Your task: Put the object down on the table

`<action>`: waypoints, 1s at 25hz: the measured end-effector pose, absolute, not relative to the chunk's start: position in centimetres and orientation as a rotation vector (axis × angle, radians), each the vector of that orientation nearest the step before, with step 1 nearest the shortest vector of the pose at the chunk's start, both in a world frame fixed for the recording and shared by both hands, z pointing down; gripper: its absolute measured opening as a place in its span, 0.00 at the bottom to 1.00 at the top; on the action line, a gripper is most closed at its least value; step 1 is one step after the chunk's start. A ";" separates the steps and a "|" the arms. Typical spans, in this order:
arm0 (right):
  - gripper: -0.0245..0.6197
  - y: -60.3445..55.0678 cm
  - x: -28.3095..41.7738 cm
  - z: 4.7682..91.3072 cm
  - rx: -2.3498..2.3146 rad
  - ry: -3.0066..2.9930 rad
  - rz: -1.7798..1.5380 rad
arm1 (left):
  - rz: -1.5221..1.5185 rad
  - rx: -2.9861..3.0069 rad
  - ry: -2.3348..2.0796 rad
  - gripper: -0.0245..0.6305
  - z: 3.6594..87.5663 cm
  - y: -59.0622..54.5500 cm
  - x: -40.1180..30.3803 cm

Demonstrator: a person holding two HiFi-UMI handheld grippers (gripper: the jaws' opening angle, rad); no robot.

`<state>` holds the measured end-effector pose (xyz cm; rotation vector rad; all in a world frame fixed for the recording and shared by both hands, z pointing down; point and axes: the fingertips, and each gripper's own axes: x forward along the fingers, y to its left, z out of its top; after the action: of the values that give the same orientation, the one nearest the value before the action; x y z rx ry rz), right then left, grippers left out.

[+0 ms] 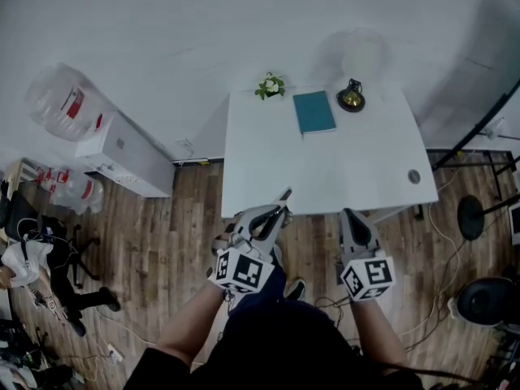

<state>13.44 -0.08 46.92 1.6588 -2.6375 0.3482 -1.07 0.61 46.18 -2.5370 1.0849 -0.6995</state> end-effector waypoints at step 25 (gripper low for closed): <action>0.05 -17.4 11.4 48.4 1.686 -2.447 0.333 | -0.697 -2.703 1.040 0.08 54.1 -20.1 -2.7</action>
<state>11.42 -17.41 48.40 1.6863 -2.4470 0.3332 -2.70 -20.09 54.06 -2.7034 1.0399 -0.6972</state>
